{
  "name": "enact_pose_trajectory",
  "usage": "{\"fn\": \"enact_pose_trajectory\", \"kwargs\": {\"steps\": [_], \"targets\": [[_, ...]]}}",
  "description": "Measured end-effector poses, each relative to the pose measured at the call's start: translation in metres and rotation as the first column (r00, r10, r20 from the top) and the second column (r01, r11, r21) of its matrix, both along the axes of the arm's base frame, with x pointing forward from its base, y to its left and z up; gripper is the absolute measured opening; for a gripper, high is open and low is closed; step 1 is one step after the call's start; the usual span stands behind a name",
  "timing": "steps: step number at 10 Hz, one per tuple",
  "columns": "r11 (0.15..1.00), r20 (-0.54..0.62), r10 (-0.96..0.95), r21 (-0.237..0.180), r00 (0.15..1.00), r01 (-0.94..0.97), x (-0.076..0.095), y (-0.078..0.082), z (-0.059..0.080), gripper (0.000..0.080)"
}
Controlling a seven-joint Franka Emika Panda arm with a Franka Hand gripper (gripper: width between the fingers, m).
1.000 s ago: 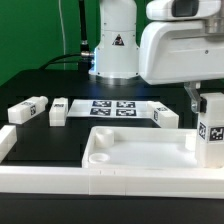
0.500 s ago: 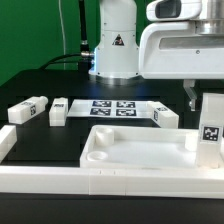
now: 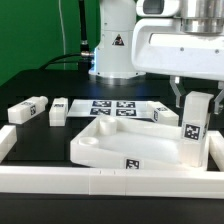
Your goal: Assemble desk
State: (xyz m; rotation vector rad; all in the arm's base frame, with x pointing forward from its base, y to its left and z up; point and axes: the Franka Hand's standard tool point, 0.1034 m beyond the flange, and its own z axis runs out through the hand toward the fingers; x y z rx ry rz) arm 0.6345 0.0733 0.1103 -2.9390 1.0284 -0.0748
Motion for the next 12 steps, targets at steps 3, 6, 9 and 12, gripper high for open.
{"fn": "enact_pose_trajectory", "kwargs": {"steps": [3,6,9,12], "targets": [[1.0,-0.001,0.003,0.0,1.0,-0.003,0.0,0.0,-0.001,0.0532],[1.0,-0.007,0.024,0.001,1.0,-0.024,-0.001,0.009,0.007,0.0642],[0.987,0.007,0.162,0.003,0.987,-0.162,-0.01,0.018,0.033,0.0648],[0.979,0.004,0.202,0.005,0.979,-0.202,-0.019,0.016,0.036,0.0649]]}}
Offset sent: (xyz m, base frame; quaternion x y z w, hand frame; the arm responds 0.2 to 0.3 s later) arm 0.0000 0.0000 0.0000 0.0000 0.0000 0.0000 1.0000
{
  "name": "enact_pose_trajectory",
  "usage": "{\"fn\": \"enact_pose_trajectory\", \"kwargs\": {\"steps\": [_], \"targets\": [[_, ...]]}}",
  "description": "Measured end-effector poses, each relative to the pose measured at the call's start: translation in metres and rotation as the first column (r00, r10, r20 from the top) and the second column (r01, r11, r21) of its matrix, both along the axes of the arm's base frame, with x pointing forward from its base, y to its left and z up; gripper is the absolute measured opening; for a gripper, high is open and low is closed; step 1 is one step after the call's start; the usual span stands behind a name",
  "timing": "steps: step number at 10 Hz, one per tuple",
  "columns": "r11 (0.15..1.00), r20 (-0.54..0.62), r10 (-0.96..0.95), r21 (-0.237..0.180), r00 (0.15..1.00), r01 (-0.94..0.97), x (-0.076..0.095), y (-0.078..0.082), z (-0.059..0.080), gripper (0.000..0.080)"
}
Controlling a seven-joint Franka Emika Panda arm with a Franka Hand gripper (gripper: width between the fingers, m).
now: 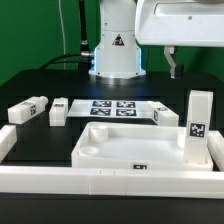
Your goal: Assemble desk
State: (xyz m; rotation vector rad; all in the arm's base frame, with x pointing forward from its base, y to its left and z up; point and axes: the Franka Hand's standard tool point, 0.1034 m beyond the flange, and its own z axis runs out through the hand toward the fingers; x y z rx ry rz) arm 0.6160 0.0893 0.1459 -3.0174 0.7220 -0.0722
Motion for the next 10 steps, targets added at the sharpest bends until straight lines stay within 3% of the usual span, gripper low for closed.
{"fn": "enact_pose_trajectory", "kwargs": {"steps": [3,5,6,10], "targets": [[1.0,0.001,0.01,-0.002,1.0,-0.01,-0.001,0.001,-0.001,0.0649],[0.966,0.037,0.256,-0.049,0.966,-0.254,-0.015,0.012,-0.01,0.0649],[0.959,0.038,0.282,-0.048,0.959,-0.28,-0.022,0.009,-0.016,0.0649],[0.959,0.038,0.281,-0.046,0.959,-0.279,-0.021,0.011,-0.016,0.0649]]}}
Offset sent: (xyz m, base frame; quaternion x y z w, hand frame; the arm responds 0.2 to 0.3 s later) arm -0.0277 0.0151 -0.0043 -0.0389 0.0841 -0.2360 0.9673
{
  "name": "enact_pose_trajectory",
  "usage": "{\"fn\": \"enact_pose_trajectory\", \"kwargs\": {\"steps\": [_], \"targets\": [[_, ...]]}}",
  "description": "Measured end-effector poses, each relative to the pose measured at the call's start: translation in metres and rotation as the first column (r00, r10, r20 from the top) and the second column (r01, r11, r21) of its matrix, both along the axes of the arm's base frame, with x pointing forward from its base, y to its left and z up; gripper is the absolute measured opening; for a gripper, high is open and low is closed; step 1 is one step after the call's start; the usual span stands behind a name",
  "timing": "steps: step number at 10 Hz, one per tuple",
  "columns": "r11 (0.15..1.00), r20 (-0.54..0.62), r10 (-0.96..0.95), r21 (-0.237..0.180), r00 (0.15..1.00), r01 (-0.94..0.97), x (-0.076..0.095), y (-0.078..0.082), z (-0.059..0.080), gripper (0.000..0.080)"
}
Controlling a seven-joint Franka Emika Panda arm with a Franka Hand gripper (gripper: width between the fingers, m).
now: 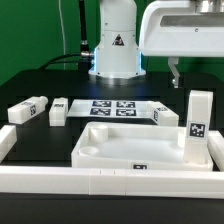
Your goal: Assemble desk
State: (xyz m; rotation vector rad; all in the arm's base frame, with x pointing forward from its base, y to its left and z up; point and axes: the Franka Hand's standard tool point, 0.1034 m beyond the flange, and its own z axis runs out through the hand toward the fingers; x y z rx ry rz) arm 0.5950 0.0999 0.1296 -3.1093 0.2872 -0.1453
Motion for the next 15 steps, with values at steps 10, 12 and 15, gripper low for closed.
{"fn": "enact_pose_trajectory", "kwargs": {"steps": [10,12,15], "targets": [[0.972,-0.123,0.228,-0.03,0.966,-0.233,-0.056,-0.006,-0.026,0.0649],[0.946,-0.216,0.314,-0.01,0.924,-0.324,-0.073,-0.011,-0.032,0.0649],[0.959,-0.383,0.273,0.034,0.882,-0.282,-0.083,-0.015,-0.036,0.0649]]}}
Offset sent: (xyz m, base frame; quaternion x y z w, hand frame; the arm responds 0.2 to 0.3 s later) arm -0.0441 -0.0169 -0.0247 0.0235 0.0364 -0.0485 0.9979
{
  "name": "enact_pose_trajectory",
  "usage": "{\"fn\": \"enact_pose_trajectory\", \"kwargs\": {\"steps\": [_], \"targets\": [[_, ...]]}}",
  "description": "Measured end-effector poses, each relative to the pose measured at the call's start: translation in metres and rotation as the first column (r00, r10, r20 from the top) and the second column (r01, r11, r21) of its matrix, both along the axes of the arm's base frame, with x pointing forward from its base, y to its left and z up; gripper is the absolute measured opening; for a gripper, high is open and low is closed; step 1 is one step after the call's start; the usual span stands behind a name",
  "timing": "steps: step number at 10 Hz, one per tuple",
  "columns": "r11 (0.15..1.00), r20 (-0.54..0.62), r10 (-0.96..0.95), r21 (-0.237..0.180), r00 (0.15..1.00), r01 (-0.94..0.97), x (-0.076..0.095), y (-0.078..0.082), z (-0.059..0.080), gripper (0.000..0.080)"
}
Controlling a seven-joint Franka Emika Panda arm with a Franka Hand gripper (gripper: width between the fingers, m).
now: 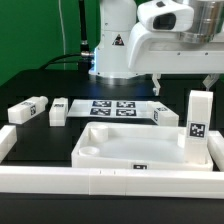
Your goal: Assemble desk
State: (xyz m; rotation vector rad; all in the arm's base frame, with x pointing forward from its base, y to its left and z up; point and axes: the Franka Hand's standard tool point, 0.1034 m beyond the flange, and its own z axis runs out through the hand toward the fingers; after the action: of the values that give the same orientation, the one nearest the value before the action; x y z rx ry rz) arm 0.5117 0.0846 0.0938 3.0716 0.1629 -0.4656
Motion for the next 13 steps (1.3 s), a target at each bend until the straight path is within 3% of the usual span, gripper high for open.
{"fn": "enact_pose_trajectory", "kwargs": {"steps": [2,3,7,10,11,13], "targets": [[1.0,-0.142,-0.004,-0.022,0.99,0.001,-0.002,-0.001,-0.002,0.0649],[1.0,-0.142,0.007,-0.021,0.99,-0.01,0.0,0.0,-0.005,0.0649],[0.981,-0.128,0.192,-0.014,0.973,-0.195,-0.029,0.003,-0.027,0.0649],[0.981,-0.134,0.188,-0.015,0.973,-0.191,-0.03,0.001,-0.029,0.0649],[0.981,-0.147,0.187,-0.016,0.971,-0.191,-0.032,0.001,-0.03,0.0649],[0.978,-0.287,0.192,-0.029,0.939,-0.208,-0.043,0.0,-0.033,0.0649]]}}
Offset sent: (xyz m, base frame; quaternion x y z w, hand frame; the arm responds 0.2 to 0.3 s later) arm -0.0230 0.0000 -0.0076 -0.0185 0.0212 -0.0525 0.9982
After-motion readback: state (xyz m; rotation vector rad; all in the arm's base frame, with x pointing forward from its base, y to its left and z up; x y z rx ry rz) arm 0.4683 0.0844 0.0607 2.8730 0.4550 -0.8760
